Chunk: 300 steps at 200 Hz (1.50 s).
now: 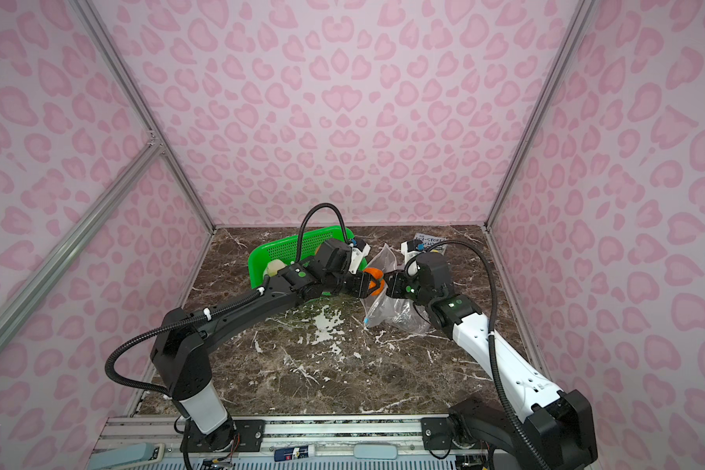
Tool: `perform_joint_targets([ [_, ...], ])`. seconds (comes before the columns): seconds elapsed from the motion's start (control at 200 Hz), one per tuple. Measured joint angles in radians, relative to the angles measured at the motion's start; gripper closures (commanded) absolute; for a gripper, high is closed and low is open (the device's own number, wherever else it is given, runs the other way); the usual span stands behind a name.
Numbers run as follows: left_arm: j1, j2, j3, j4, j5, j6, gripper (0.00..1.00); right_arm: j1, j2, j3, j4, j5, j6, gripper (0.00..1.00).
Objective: Place the food in the zip-top bag and seal the zipper
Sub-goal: 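Carry the pumpkin with the left gripper into the bag held by the right gripper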
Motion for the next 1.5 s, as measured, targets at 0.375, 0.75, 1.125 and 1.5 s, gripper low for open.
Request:
perform_joint_targets([
  [0.375, 0.013, -0.003, 0.006, -0.059, -0.043, -0.049, 0.21, 0.011, 0.015, 0.011, 0.003, 0.003, -0.002, 1.00],
  [0.75, 0.092, -0.183, -0.134, 0.076, 0.024, -0.126, 0.20, 0.011, 0.014, 0.013, 0.002, 0.006, -0.014, 1.00],
  [1.125, 0.098, -0.073, -0.161, 0.096, 0.083, -0.135, 0.31, 0.011, 0.008, 0.022, 0.003, 0.005, -0.016, 1.00],
  [1.5, 0.097, -0.044, -0.100, 0.119, 0.115, -0.133, 0.96, -0.004, -0.019, 0.018, -0.002, 0.012, -0.036, 1.00],
])
